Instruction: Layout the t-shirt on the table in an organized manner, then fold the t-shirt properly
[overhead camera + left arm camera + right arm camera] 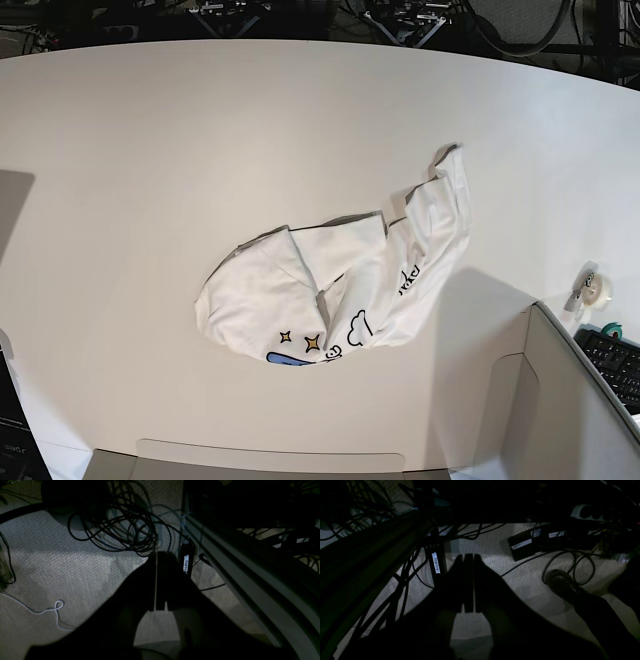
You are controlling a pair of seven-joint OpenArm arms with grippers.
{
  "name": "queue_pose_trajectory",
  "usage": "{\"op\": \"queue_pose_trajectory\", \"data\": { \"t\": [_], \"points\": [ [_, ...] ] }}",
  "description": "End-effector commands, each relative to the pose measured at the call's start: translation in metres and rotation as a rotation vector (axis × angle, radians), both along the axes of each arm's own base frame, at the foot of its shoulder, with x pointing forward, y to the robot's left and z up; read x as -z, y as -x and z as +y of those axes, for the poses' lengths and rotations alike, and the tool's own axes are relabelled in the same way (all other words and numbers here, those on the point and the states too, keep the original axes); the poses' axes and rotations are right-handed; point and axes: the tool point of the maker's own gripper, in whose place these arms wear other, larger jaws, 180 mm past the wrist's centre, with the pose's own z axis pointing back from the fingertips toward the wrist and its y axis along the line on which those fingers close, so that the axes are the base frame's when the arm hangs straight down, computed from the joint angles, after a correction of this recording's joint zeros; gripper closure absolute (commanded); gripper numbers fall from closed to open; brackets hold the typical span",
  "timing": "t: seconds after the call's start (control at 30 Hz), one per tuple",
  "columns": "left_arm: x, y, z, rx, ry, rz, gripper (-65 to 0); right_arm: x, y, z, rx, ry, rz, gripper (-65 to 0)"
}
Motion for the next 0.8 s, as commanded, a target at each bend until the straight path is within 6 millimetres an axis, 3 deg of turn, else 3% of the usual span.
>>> {"op": "queue_pose_trajectory", "data": {
  "t": [0.0,0.47,0.6,0.77],
  "points": [
    [-0.001,-0.006,0.003,-0.011,-0.006,-0.020,0.0,-0.001,-0.005,0.001,-0.004,-0.003,-0.022,-0.4],
    [-0.001,-0.006,0.003,-0.015,-0.006,-0.020,0.0,0.000,0.004,0.001,-0.004,-0.003,-0.009,-0.4],
    [-0.001,-0.005,0.003,-0.017,-0.005,-0.019,0.0,0.000,0.017,0.001,-0.004,-0.003,0.010,-0.3],
    [-0.001,0.011,0.005,-0.025,-0.011,-0.019,0.0,0.000,0.037,0.000,-0.002,-0.001,0.030,-0.2]
  ]
}}
